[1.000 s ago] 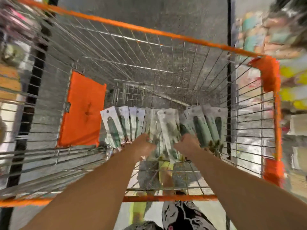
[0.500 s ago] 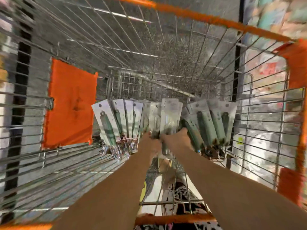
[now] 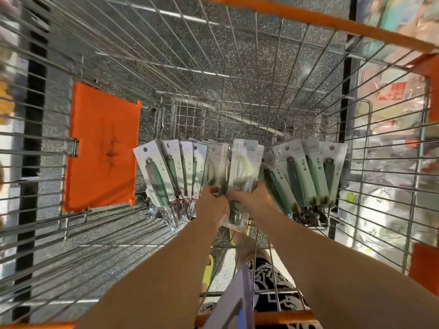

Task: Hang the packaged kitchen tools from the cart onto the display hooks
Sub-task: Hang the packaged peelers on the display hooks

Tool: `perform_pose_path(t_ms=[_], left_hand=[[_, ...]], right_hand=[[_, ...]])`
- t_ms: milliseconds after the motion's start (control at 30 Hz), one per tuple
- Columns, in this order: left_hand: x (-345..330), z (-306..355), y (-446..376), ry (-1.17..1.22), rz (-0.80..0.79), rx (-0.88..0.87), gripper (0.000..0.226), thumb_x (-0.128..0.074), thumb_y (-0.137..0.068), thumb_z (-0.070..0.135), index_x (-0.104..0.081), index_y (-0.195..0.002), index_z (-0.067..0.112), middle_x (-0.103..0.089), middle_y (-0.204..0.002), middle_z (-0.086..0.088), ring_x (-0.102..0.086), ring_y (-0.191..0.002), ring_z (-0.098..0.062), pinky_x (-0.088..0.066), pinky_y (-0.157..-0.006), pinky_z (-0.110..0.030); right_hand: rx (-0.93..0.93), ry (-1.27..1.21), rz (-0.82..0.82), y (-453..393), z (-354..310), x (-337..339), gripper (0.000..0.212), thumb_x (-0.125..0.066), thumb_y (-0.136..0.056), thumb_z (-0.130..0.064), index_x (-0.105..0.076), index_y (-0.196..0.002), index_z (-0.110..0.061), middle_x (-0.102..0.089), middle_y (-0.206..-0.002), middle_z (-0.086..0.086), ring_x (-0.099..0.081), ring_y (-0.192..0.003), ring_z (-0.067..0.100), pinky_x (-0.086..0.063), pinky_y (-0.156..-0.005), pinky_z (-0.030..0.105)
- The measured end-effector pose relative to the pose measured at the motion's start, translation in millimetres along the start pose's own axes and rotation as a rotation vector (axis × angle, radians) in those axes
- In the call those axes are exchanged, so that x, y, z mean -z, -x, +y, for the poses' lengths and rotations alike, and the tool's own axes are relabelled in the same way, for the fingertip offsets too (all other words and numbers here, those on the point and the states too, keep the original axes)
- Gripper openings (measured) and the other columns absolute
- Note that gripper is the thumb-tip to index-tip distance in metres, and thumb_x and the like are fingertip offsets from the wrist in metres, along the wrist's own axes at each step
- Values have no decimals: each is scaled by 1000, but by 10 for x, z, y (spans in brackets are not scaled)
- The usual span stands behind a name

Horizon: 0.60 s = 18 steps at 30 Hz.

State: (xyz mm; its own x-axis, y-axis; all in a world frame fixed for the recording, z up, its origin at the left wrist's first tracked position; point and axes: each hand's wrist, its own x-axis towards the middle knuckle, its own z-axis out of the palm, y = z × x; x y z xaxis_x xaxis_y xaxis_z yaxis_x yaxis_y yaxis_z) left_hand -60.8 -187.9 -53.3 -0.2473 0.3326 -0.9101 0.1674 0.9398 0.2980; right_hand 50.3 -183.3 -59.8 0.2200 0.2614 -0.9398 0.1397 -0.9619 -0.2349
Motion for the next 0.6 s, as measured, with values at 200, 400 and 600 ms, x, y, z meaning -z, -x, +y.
perform_pose_path(t_ms=[200, 400, 600], left_hand=[[-33, 20, -16, -32, 8, 7, 21, -54, -105, 6, -66, -119, 16, -71, -111, -7, -67, -109, -28, -55, -99, -44], [33, 39, 14, -27, 59, -58, 40, -39, -112, 11, -47, -151, 14, -59, -112, 3, -46, -80, -3, -39, -67, -23], [122, 224, 203, 26, -29, -29, 50, -35, -110, 15, -37, -160, 14, -49, -154, -21, -55, -132, -36, -45, -113, -51]], right_hand=[[11, -211, -18, 10, 48, 95, 69, -84, -64, -26, -53, -126, -19, -70, -106, 6, -69, -100, 27, -57, -94, 51], [-62, -359, -167, 82, 43, 325, 52, -82, -69, -22, -57, -112, -6, -65, -86, 10, -64, -84, 27, -58, -90, 50], [-53, -343, -423, 369, -100, 462, 8, -62, -91, -11, -57, -95, -9, -60, -73, 6, -59, -59, 21, -51, -46, 28]])
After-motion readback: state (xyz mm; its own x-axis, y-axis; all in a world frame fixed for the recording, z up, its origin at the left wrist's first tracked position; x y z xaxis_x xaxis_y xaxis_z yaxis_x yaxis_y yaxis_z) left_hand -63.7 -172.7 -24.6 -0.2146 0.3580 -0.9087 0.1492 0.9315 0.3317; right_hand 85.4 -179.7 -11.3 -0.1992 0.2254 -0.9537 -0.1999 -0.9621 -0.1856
